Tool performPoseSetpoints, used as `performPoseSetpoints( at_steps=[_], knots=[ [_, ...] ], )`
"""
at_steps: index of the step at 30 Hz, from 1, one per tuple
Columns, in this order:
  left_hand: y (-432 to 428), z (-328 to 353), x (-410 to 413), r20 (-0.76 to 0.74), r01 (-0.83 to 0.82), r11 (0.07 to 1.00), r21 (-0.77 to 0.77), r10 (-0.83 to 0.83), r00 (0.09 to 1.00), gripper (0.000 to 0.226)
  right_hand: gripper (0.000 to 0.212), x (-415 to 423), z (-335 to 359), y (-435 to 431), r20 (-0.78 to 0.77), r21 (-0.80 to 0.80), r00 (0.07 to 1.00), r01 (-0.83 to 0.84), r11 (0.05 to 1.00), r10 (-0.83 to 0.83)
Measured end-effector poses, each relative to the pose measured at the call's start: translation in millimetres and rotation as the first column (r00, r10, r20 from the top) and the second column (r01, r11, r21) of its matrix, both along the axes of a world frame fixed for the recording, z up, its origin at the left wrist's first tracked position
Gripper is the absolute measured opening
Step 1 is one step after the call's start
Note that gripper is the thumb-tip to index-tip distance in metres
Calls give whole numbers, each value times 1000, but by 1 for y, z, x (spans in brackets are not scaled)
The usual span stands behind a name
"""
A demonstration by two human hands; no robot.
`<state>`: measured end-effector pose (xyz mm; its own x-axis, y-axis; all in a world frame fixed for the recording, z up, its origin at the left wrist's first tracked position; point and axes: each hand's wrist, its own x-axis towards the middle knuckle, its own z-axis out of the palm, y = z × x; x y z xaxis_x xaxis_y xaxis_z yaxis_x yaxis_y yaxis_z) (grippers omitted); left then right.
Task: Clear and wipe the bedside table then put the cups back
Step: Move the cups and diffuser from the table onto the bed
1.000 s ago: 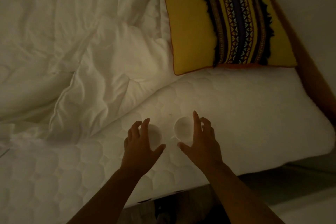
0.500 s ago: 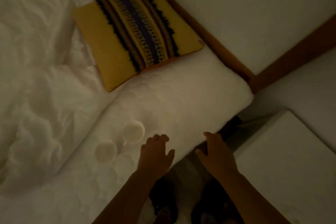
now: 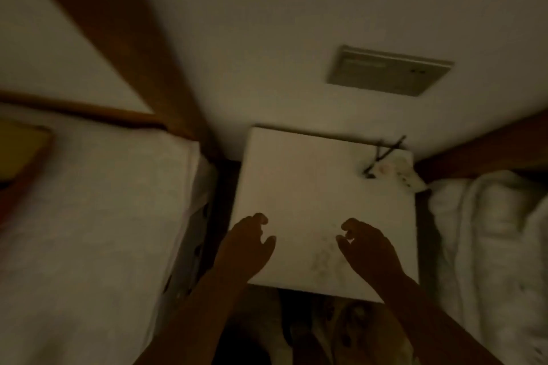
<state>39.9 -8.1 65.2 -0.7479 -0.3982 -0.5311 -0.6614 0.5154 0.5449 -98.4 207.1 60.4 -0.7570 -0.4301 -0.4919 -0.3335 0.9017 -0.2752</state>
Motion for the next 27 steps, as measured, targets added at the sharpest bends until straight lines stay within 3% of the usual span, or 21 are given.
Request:
performPoseSetpoints(
  at_steps=[5,10,17,24,27],
  knots=[
    [47,-17,-91,-76,195,980,-37,-197,977,44,18,-48,-18,71,-56,-62,952,298,952,-302],
    [80,-37,-155,-117,216,976,-20,-216,969,44,39,-89,-29,115,-30,-87,860,505,859,-509],
    [92,-73,-227,-240,176,983,-53,-183,953,81,66,-146,-38,115,-120,-206,894,403,892,-431],
    [109,-101,-266,-432,207,978,36,-172,885,71,59,-184,-65,91,-158,-243,937,269,932,-311],
    [114,-109,-265,-492,185,970,-156,-239,837,61,54,-188,-72,85,-166,-215,945,245,946,-282]
  ],
)
